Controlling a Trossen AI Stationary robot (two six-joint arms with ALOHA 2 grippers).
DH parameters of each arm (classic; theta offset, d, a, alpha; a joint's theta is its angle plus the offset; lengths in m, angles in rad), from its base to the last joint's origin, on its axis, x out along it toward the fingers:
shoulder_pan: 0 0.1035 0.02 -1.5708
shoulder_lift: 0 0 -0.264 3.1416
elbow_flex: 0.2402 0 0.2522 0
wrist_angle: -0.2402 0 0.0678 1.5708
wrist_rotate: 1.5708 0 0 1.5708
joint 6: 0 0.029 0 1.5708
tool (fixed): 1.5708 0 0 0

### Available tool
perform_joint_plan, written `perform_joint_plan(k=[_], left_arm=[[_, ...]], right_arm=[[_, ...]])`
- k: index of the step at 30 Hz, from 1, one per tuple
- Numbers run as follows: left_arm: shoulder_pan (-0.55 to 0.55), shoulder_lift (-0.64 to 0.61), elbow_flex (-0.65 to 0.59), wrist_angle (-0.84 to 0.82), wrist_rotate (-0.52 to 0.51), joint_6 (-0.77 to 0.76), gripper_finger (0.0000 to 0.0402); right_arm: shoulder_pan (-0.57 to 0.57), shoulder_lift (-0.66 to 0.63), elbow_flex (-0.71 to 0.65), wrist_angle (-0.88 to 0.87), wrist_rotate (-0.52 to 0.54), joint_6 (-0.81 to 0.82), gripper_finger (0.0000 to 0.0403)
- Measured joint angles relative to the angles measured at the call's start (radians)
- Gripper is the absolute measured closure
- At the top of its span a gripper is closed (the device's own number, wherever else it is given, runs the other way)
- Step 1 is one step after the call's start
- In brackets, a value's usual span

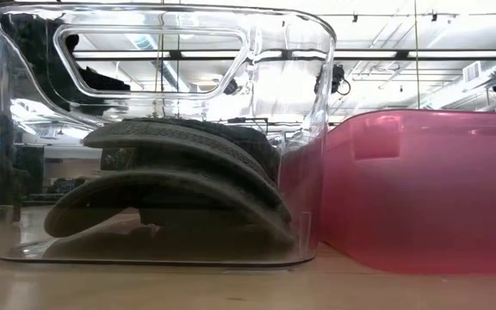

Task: Pick & Place hat
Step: Put the black cap in the transparent bin

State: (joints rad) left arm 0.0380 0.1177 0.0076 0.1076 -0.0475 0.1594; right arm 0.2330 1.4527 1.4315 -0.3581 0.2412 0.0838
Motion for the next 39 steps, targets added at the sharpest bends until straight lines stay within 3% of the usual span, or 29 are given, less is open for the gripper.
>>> perform_joint_plan(k=[8,13,20,25,31,39], left_arm=[[-0.003,0.0,0.0,0.034,0.0,-0.149,0.0287],[-0.003,0.0,0.0,0.053,-0.001,-0.2,0.0287],[-0.002,0.0,0.0,0.141,0.011,-0.232,0.0287],[-0.003,0.0,0.0,0.28,0.135,-0.267,0.0287],[-0.01,0.015,0.032,0.434,0.301,-0.413,0.0287],[-0.211,0.168,0.078,0.899,0.476,-0.515,0.0287]], right_arm=[[-0.007,-0.007,-0.037,0.034,-0.002,-0.063,0.0172],[-0.04,-0.095,-0.201,0.242,-0.112,-0.201,0.0172],[-0.146,-0.323,-0.448,0.383,-0.216,-0.134,0.0172],[-0.189,-0.485,-0.643,0.581,-0.236,-0.129,0.0172],[-0.236,-0.637,-0.831,0.754,-0.235,-0.126,0.0172],[-0.26,-0.709,-0.893,0.751,-0.235,-0.079,0.0172]])
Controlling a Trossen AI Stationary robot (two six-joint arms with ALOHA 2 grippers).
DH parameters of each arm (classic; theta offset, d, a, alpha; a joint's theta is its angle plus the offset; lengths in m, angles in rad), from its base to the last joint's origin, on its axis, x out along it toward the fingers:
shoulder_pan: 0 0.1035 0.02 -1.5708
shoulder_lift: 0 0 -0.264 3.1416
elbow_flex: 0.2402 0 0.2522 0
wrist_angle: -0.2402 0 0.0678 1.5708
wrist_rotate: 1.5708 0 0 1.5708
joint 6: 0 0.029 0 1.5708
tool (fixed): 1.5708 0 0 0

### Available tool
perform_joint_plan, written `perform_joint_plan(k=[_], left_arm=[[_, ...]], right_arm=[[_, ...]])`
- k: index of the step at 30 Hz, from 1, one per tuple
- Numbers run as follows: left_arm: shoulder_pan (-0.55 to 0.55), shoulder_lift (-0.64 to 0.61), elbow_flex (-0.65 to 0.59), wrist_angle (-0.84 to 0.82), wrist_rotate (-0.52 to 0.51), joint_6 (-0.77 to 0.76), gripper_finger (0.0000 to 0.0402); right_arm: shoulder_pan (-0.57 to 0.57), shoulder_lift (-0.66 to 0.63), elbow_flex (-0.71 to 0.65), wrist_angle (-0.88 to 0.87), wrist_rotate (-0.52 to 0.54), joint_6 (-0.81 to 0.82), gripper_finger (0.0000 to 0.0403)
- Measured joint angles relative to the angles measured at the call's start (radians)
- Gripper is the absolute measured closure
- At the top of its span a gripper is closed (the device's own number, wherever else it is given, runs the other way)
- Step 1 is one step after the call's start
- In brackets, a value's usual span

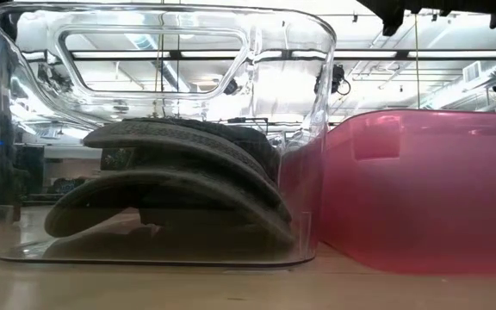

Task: Pick & Place hat
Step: Put the black cap in the transparent bin

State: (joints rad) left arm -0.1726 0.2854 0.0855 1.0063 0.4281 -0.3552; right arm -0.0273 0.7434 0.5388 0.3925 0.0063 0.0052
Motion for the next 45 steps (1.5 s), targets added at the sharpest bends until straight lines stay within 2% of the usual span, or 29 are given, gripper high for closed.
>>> perform_joint_plan(k=[5,7,10,12,14,16,21,24,27,33,38,45], left_arm=[[-0.187,0.132,0.071,0.041,0.022,0.046,0.0287],[-0.255,0.185,0.12,0.035,0.079,0.071,0.0287],[-0.353,0.251,0.207,-0.044,0.179,0.159,0.0287],[-0.417,0.283,0.265,-0.159,0.181,0.242,0.0287],[-0.48,0.317,0.319,-0.301,0.121,0.341,0.0287],[-0.543,0.357,0.369,-0.425,0.0,0.416,0.0287],[-0.67,0.467,0.502,-0.708,-0.418,0.476,0.0287],[-0.72,0.539,0.592,-0.923,-0.63,0.431,0.0287],[-0.752,0.618,0.671,-1.116,-0.73,0.323,0.0287],[-0.793,0.78,0.756,-1.355,-0.748,0.03,0.0287],[-0.789,0.901,0.802,-1.516,-0.765,-0.067,0.0287],[-0.75,0.984,0.812,-1.559,-0.765,-0.232,0.0287]], right_arm=[[0.002,0.001,0.0,-0.004,0.0,0.017,0.0172],[0.002,0.001,0.0,-0.004,0.0,0.033,0.0172],[0.002,0.001,0.0,-0.006,-0.01,0.044,0.0172],[0.002,0.001,0.0,-0.008,-0.031,0.045,0.0172],[0.002,0.001,0.0,-0.008,-0.054,0.047,0.0172],[0.003,0.001,0.0,-0.008,-0.069,0.047,0.0172],[0.003,0.001,0.0,-0.007,-0.069,0.04,0.0172],[0.003,0.001,0.0,-0.007,-0.069,0.04,0.0172],[0.003,0.001,0.0,-0.001,-0.069,0.034,0.0172],[0.003,0.001,0.0,0.0,-0.069,0.013,0.0172],[0.003,0.001,0.0,-0.003,-0.07,0.028,0.0172],[0.003,0.001,0.0,-0.004,-0.079,0.05,0.0172]])
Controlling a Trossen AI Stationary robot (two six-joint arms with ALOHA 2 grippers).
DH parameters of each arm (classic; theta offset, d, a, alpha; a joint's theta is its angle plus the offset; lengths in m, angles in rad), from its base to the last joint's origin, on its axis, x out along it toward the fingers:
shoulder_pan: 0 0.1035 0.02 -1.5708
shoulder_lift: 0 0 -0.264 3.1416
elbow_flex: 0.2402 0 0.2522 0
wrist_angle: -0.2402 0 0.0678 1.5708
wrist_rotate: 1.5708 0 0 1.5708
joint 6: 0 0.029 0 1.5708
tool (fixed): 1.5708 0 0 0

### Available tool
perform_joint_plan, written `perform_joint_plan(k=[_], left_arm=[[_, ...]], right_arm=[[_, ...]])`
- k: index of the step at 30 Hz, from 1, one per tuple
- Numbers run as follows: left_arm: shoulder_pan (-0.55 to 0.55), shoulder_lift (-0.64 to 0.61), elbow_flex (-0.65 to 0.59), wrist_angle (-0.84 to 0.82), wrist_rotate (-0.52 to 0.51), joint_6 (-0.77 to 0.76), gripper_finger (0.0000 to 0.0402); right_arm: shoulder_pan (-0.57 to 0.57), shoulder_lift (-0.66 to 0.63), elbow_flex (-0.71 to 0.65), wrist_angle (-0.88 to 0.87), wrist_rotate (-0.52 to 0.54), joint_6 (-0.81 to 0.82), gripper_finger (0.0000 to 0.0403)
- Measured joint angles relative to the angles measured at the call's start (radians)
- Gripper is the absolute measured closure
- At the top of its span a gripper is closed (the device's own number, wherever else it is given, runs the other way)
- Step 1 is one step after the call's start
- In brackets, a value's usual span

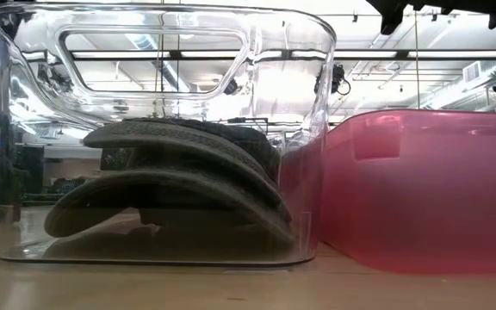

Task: Pick & Place hat
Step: Put the black cap in the transparent bin

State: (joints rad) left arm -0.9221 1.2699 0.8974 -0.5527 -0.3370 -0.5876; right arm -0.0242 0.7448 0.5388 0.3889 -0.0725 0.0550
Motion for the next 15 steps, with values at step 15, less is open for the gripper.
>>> perform_joint_plan(k=[15], left_arm=[[-0.058,0.035,0.0,-0.257,0.028,-0.683,0.0287]], right_arm=[[0.0,0.0,0.0,-0.064,-0.042,0.076,0.0172]])
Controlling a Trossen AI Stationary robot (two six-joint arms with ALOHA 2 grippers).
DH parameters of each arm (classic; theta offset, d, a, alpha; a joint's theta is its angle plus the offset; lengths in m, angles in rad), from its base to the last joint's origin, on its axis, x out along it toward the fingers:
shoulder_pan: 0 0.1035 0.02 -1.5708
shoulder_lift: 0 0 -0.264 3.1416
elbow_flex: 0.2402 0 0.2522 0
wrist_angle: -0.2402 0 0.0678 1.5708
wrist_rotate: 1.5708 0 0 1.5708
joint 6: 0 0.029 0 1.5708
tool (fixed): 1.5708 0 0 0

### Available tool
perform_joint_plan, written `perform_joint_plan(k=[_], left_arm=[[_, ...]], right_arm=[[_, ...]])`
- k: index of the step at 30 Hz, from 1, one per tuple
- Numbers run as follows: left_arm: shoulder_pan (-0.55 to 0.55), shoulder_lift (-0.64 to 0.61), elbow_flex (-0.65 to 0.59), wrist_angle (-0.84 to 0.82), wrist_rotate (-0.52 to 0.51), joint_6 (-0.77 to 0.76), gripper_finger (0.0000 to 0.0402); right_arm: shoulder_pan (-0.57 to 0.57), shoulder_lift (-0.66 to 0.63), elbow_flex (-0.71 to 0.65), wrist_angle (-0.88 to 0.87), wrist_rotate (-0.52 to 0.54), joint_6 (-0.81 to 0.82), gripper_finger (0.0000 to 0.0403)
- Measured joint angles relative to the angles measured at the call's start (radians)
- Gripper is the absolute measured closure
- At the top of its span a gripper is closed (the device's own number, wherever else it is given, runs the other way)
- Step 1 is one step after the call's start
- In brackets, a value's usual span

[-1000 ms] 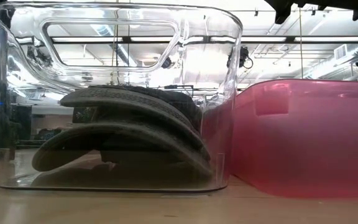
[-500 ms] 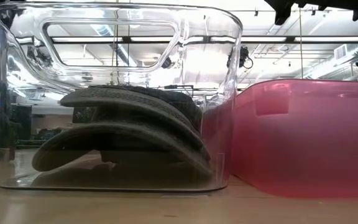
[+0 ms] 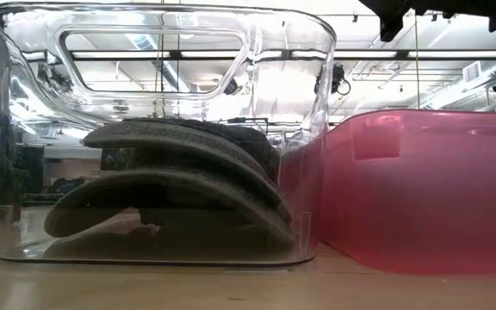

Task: Pick & Place hat
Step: Put the black cap in the transparent bin

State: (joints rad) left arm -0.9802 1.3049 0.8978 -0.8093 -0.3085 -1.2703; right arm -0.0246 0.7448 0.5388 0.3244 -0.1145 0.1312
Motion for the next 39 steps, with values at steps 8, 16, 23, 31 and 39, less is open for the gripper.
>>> perform_joint_plan(k=[8,16,23,31,39], left_arm=[[-0.023,0.093,-0.001,-0.006,0.099,-0.054,0.0287],[-0.015,0.099,-0.001,-0.004,0.082,-0.048,0.0287],[-0.009,0.107,-0.001,-0.004,0.038,-0.045,0.0287],[-0.009,0.167,-0.001,0.001,0.069,-0.043,0.0287],[0.002,0.17,-0.001,0.068,0.08,-0.054,0.0287]], right_arm=[[0.0,0.0,0.0,0.001,-0.108,0.045,0.0172],[0.023,0.0,0.0,-0.021,-0.114,0.071,0.0172],[0.046,0.0,0.0,-0.024,-0.114,0.071,0.0172],[0.048,0.0,0.0,-0.031,-0.113,0.079,0.0172],[0.048,0.0,0.0,-0.037,-0.113,0.093,0.0172]])
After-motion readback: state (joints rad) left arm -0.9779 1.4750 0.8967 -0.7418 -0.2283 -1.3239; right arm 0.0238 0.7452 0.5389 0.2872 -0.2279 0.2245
